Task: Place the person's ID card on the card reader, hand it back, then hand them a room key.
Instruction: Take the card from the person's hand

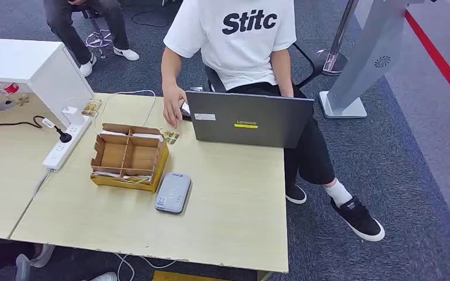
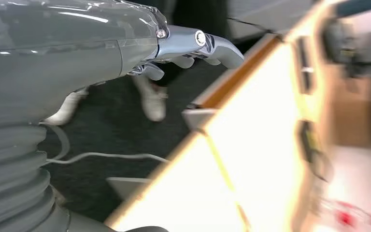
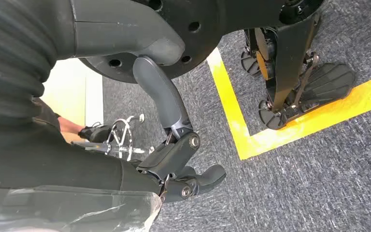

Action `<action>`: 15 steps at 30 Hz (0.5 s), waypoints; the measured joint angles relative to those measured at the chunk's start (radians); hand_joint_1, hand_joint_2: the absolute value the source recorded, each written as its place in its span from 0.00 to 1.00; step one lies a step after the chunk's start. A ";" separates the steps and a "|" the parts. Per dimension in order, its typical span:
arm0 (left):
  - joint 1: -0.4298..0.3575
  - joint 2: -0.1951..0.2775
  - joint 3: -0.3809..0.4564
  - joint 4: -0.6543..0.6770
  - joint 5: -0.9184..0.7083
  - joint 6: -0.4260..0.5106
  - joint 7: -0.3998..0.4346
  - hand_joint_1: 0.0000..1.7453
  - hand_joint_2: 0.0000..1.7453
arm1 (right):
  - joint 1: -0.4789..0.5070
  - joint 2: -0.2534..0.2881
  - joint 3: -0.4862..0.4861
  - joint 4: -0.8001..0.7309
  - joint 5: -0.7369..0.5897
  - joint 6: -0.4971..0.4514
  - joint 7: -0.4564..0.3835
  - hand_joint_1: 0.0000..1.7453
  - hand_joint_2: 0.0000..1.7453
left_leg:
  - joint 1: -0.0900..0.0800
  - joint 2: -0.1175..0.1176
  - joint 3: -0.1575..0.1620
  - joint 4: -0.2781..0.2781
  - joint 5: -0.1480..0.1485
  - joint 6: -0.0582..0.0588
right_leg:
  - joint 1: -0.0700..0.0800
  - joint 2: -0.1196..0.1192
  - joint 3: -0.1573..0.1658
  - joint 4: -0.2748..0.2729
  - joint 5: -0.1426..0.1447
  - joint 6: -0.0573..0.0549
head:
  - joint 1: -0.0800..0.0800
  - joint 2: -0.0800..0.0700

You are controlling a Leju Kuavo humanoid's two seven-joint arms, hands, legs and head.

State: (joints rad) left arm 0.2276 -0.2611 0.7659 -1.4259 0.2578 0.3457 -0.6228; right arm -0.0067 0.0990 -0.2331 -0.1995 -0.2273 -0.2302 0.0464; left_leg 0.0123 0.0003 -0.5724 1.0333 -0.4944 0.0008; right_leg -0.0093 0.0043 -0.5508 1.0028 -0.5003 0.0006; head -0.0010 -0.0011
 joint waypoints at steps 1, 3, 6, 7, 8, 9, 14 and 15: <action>0.002 0.001 -0.009 -0.014 -0.008 0.005 -0.002 0.00 1.00 | 0.000 0.000 0.000 0.000 0.002 0.000 0.001 0.00 1.00 | 0.000 0.000 0.000 0.000 0.000 0.000 | 0.000 0.000 0.000 0.000 0.000 0.000 | 0.000 0.000; 0.007 0.005 -0.037 -0.053 -0.035 0.020 -0.006 0.00 1.00 | -0.001 0.000 0.001 0.001 0.007 0.002 0.004 0.00 1.00 | 0.000 0.000 0.000 0.000 0.000 0.000 | 0.000 0.000 0.000 0.000 0.000 0.000 | 0.000 0.000; 0.007 0.026 -0.095 -0.112 -0.101 0.044 -0.007 0.00 1.00 | -0.003 0.001 0.005 0.002 0.020 0.006 0.005 0.00 1.00 | 0.000 0.000 0.000 0.000 0.000 0.000 | 0.000 0.000 0.000 0.000 0.000 0.000 | 0.000 0.000; 0.003 0.037 -0.113 -0.124 -0.129 0.049 -0.005 0.00 1.00 | -0.004 0.001 0.008 0.003 0.024 0.007 0.005 0.00 1.00 | 0.000 0.000 0.000 0.000 0.000 0.000 | 0.000 0.000 0.000 0.000 0.000 0.000 | 0.000 0.000; -0.003 0.048 -0.130 -0.133 -0.157 0.052 -0.002 0.00 1.00 | -0.005 0.002 0.010 0.003 0.028 0.009 0.006 0.00 1.00 | 0.000 0.000 0.001 0.000 0.000 0.000 | 0.000 0.000 0.000 0.000 0.000 0.000 | 0.000 0.000; -0.010 0.061 -0.147 -0.139 -0.187 0.053 0.004 0.00 1.00 | -0.006 0.002 0.012 0.003 0.033 0.011 0.007 0.00 1.00 | 0.000 0.000 0.001 0.000 0.000 -0.001 | 0.000 0.000 0.000 0.000 0.000 0.000 | 0.000 0.000; -0.060 0.127 -0.228 -0.143 -0.336 0.053 0.047 0.00 1.00 | -0.009 0.003 0.020 0.006 0.054 0.024 0.011 0.00 1.00 | 0.000 0.000 0.001 0.000 0.001 -0.001 | 0.000 0.000 0.000 0.001 0.001 -0.001 | 0.000 0.000; -0.071 0.141 -0.242 -0.143 -0.365 0.053 0.055 0.00 1.00 | -0.009 0.003 0.023 0.006 0.058 0.026 0.013 0.00 1.00 | 0.000 0.000 0.001 0.000 0.002 -0.001 | 0.000 0.001 0.000 0.001 0.001 -0.001 | 0.000 0.000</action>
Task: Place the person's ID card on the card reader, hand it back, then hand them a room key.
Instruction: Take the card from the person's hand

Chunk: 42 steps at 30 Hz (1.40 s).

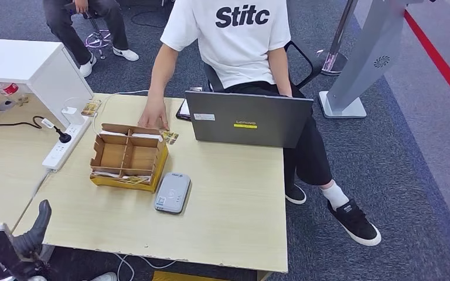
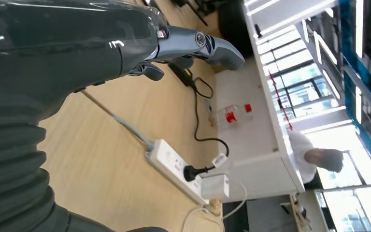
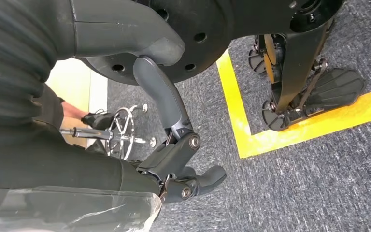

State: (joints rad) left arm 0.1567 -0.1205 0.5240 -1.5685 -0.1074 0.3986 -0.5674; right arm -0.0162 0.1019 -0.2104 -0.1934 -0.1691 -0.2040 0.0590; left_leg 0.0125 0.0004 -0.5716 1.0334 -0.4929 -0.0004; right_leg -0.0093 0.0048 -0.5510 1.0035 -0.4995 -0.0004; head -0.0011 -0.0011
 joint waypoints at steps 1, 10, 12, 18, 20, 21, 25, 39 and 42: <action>-0.011 0.014 -0.014 0.000 -0.030 0.000 0.009 0.00 1.00 | 0.000 0.000 0.003 0.000 0.004 0.002 0.002 0.00 1.00 | 0.000 0.000 0.000 0.000 0.000 0.000 | 0.000 0.000 0.000 0.000 0.000 0.000 | 0.000 0.000; -0.113 0.147 -0.156 0.012 -0.281 -0.001 0.100 0.00 1.00 | -0.003 0.000 0.025 0.000 0.039 0.022 0.005 0.00 1.00 | 0.000 0.000 0.000 0.000 0.000 0.000 | 0.000 0.000 0.000 0.000 0.000 0.000 | 0.000 0.000; -0.136 0.174 -0.186 0.021 -0.334 0.000 0.121 0.00 1.00 | -0.004 0.000 0.031 0.001 0.046 0.028 0.006 0.00 1.00 | 0.000 0.000 0.000 0.000 0.000 0.000 | 0.000 0.000 0.000 0.000 0.000 0.000 | 0.000 0.000; -0.210 0.256 -0.273 0.064 -0.508 0.008 0.186 0.00 1.00 | -0.009 0.000 0.044 0.002 0.070 0.036 0.009 0.00 1.00 | 0.000 0.000 0.000 0.000 0.000 0.000 | 0.000 0.001 0.000 0.000 0.000 0.000 | 0.000 0.000; -0.234 0.283 -0.302 0.080 -0.565 0.012 0.209 0.00 1.00 | -0.010 0.000 0.048 0.002 0.078 0.040 0.009 0.00 1.00 | 0.000 0.000 0.000 0.000 0.001 0.000 | 0.000 0.001 0.000 0.000 0.000 0.000 | 0.000 0.000; -0.247 0.296 -0.317 0.089 -0.594 0.015 0.220 0.00 1.00 | -0.011 0.000 0.051 0.003 0.082 0.043 0.009 0.00 1.00 | 0.000 0.000 0.000 0.000 0.001 0.000 | 0.000 0.001 0.000 0.000 0.000 0.000 | 0.000 0.000; -0.290 0.348 -0.367 0.129 -0.706 0.025 0.267 0.00 1.00 | -0.013 0.000 0.061 0.004 0.097 0.051 0.009 0.00 1.00 | 0.000 0.000 0.000 0.000 0.001 0.000 | 0.000 0.001 0.000 0.000 0.000 0.000 | 0.000 0.000; -0.425 0.493 -0.534 0.299 -1.093 0.069 0.422 0.91 1.00 | -0.021 0.000 0.076 0.005 0.145 0.076 0.008 0.00 1.00 | 0.000 0.000 0.000 0.000 0.001 0.000 | 0.000 0.001 0.000 0.001 0.001 0.000 | 0.000 0.000; -0.437 0.498 -0.554 0.322 -1.120 0.072 0.435 1.00 1.00 | -0.022 0.000 0.076 0.006 0.151 0.078 0.009 0.00 1.00 | 0.000 0.000 0.000 0.000 0.001 0.000 | 0.000 0.001 0.000 0.001 0.001 0.000 | 0.000 0.000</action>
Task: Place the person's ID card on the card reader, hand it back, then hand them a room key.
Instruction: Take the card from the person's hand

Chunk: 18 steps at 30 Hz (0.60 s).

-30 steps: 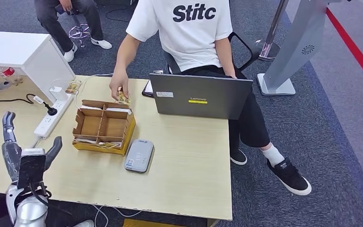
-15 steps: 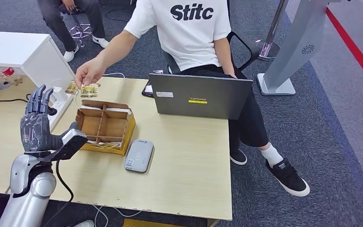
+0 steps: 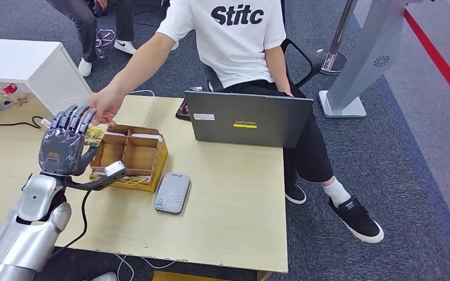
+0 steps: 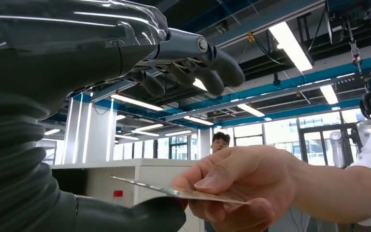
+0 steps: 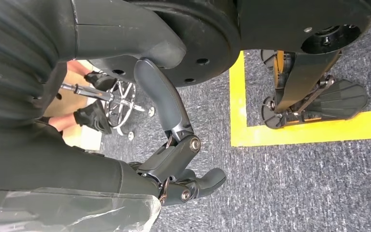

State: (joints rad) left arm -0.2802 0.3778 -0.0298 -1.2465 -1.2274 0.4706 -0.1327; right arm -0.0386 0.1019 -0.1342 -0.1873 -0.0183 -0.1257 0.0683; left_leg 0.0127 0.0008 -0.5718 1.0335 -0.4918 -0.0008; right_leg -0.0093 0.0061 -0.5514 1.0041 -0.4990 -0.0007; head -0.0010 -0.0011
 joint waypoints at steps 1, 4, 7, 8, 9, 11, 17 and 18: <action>-0.002 0.000 -0.004 0.005 -0.001 0.001 0.001 1.00 1.00 | -0.001 0.000 0.000 0.000 0.001 0.000 0.001 0.00 1.00 | 0.000 0.000 0.000 0.000 0.000 0.000 | 0.000 0.000 0.000 0.000 0.000 0.000 | 0.000 0.000; -0.003 -0.002 -0.015 0.017 0.004 0.015 0.002 1.00 1.00 | -0.002 0.000 0.000 0.001 0.004 -0.001 0.004 0.00 1.00 | 0.000 0.000 0.000 0.000 0.000 0.000 | 0.000 0.000 0.000 0.000 0.000 0.000 | 0.000 0.000; -0.003 -0.009 -0.024 0.023 0.010 0.037 -0.001 1.00 1.00 | -0.002 0.000 0.001 0.002 0.006 -0.004 0.008 0.00 1.00 | 0.000 0.000 0.000 0.000 0.000 0.000 | 0.000 0.000 0.000 0.000 0.000 0.000 | 0.000 0.000; -0.003 -0.013 -0.027 0.024 0.011 0.044 -0.003 1.00 1.00 | -0.002 0.000 0.001 0.002 0.007 -0.005 0.010 0.00 1.00 | 0.000 0.000 0.000 0.000 0.000 0.000 | 0.000 0.000 0.000 0.000 0.000 0.000 | 0.000 0.000; -0.004 -0.017 -0.030 0.024 0.013 0.050 -0.006 1.00 1.00 | -0.003 0.000 0.001 0.002 0.008 -0.006 0.012 0.00 1.00 | 0.000 0.000 0.000 0.000 0.000 0.000 | 0.000 0.000 0.000 0.000 0.000 0.000 | 0.000 0.000; -0.005 -0.027 -0.033 0.024 0.014 0.062 -0.010 1.00 1.00 | -0.003 0.000 0.001 0.003 0.009 -0.007 0.014 0.00 1.00 | 0.000 0.000 0.000 0.000 0.000 0.000 | 0.000 0.000 0.000 0.000 0.000 0.000 | 0.000 0.000; -0.009 -0.052 -0.041 0.024 0.014 0.071 -0.010 1.00 1.00 | -0.004 0.000 0.001 0.003 0.012 -0.008 0.015 0.00 1.00 | 0.000 0.001 0.000 0.000 0.000 0.000 | 0.000 0.001 0.000 0.000 0.001 -0.001 | 0.000 0.000; -0.009 -0.054 -0.042 0.024 0.014 0.071 -0.010 1.00 1.00 | -0.004 0.000 0.001 0.003 0.013 -0.008 0.015 0.00 1.00 | 0.000 0.001 0.000 0.000 0.000 0.000 | 0.000 0.001 0.000 0.000 0.001 -0.001 | 0.000 0.000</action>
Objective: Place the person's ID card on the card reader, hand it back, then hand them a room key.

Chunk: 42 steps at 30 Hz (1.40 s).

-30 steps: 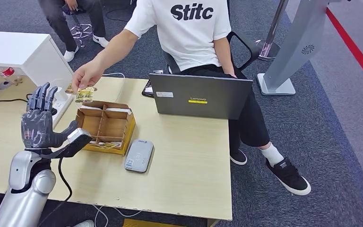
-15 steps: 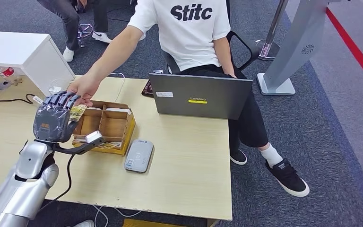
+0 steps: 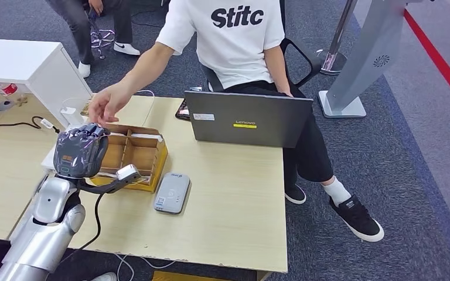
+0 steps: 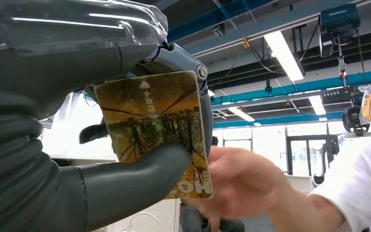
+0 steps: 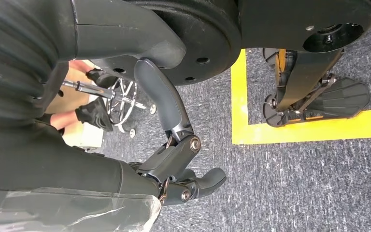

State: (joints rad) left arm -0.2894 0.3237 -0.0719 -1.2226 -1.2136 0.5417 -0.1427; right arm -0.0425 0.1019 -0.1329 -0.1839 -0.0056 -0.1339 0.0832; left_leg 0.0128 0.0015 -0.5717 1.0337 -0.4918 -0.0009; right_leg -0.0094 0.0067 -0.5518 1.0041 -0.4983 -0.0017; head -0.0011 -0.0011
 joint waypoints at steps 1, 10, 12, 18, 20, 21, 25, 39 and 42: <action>0.000 -0.002 0.000 0.000 0.000 0.000 0.000 1.00 1.00 | 0.000 0.000 0.000 0.000 0.000 0.000 0.000 0.00 1.00 | 0.000 0.000 0.000 0.000 0.000 0.000 | 0.000 0.000 0.000 0.000 0.000 0.000 | 0.000 0.000; -0.003 -0.014 -0.005 0.000 0.000 0.000 0.000 1.00 1.00 | 0.000 0.000 0.000 0.000 0.001 0.001 0.001 0.00 1.00 | 0.000 0.000 0.000 0.000 0.000 0.000 | 0.000 0.000 0.000 0.000 0.000 0.000 | 0.000 0.000; -0.004 -0.015 -0.005 0.000 0.001 0.000 0.000 1.00 1.00 | 0.000 0.000 0.000 0.000 0.001 0.001 0.001 0.00 1.00 | 0.000 0.000 0.000 0.000 0.000 0.000 | 0.000 0.000 0.000 0.000 0.000 0.000 | 0.000 0.000; -0.005 -0.044 -0.017 0.000 0.043 -0.003 -0.030 1.00 1.00 | -0.001 0.000 0.000 0.000 0.004 0.001 0.002 0.00 1.00 | 0.000 0.000 0.000 0.000 0.000 0.000 | 0.000 0.000 0.000 0.000 0.000 0.000 | 0.000 0.000; -0.004 -0.071 -0.039 0.000 0.043 -0.012 -0.040 1.00 1.00 | -0.002 0.000 0.000 0.000 0.007 0.001 0.002 0.00 1.00 | 0.000 -0.001 0.000 0.000 0.000 0.000 | 0.000 -0.001 0.000 0.000 0.000 0.000 | 0.000 0.000; -0.004 -0.085 -0.055 0.001 0.037 -0.019 -0.041 1.00 1.00 | -0.002 0.000 0.000 0.000 0.009 0.001 0.002 0.00 1.00 | -0.001 -0.001 0.000 0.000 0.000 0.000 | 0.000 -0.001 0.000 0.000 0.000 0.000 | 0.000 0.000; -0.003 -0.126 -0.134 0.018 0.015 -0.057 -0.039 1.00 1.00 | -0.003 0.000 0.001 0.000 0.018 0.002 0.004 0.00 1.00 | -0.001 -0.001 0.000 0.000 0.000 0.000 | 0.000 -0.001 0.000 0.000 0.000 0.000 | 0.000 0.000; 0.007 -0.176 -0.290 0.127 -0.016 -0.096 -0.035 1.00 1.00 | -0.003 0.000 0.008 0.000 0.037 0.002 0.022 0.00 1.00 | 0.000 -0.001 0.000 0.000 0.000 0.000 | 0.000 -0.001 0.000 0.000 0.000 0.000 | 0.000 0.000; 0.006 -0.176 -0.297 0.143 -0.011 -0.129 -0.028 1.00 1.00 | -0.003 0.000 0.008 0.000 0.040 0.003 0.023 0.00 1.00 | 0.000 -0.001 0.000 0.000 0.000 0.000 | 0.000 -0.001 0.000 0.000 0.000 0.000 | 0.000 0.000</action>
State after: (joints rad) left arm -0.2831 0.1472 -0.3687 -1.0801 -1.2245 0.4130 -0.1705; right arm -0.0451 0.1019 -0.1251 -0.1835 0.0342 -0.1306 0.1057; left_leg 0.0128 0.0009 -0.5719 1.0338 -0.4918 -0.0008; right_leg -0.0095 0.0062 -0.5517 1.0039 -0.4982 -0.0016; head -0.0010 -0.0011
